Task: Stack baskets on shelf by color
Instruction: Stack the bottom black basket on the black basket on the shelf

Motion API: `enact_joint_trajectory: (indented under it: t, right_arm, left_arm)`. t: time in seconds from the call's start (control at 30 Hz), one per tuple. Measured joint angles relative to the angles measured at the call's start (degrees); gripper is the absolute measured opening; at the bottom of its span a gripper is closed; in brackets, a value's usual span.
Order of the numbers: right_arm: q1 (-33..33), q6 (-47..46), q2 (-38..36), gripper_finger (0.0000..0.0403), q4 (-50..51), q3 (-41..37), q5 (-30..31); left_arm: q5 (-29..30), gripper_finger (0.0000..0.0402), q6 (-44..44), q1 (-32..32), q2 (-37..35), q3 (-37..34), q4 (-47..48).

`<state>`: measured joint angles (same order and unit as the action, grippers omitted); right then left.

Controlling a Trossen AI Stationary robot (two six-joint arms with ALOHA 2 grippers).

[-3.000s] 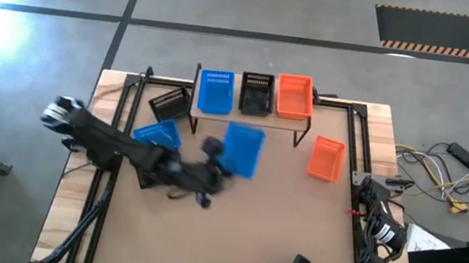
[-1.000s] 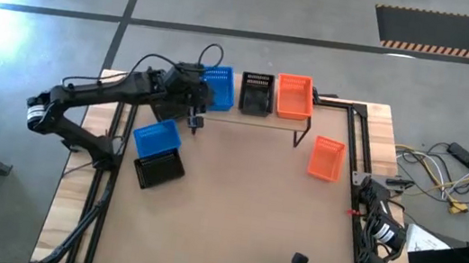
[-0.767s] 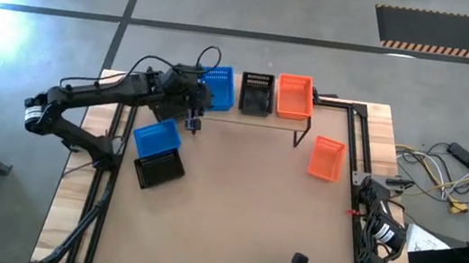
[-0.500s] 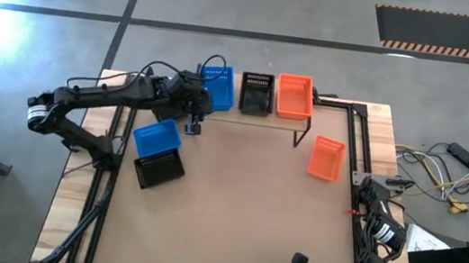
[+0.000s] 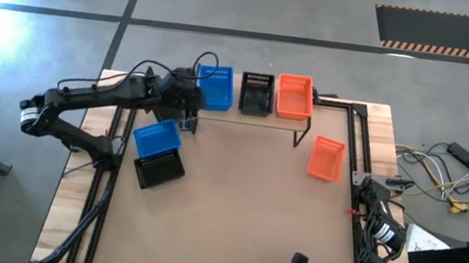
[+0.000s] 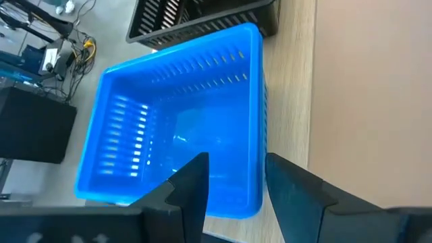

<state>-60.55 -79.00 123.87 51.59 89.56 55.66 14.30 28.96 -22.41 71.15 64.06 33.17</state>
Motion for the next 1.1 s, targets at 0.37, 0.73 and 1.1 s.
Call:
enact_joint_trajectory:
  t: [0.37, 0.73, 1.1]
  right_arm:
    - [0.1, 0.0, 0.0, 0.0047, 0.0, 0.0, 0.6]
    - [1.3, -4.4, -0.1, 0.0047, -1.4, -5.6, 15.9]
    - [5.3, -0.7, -1.0, 0.0049, -0.8, -8.8, 15.9]
  left_arm:
    - [0.0, 0.0130, -5.0, 4.6, -8.3, 0.0, 3.1]
    - [0.7, 0.0130, -23.7, 33.5, -17.9, -7.5, 19.0]
    - [1.9, 0.0130, -52.5, 58.0, -5.4, -4.5, 40.9]
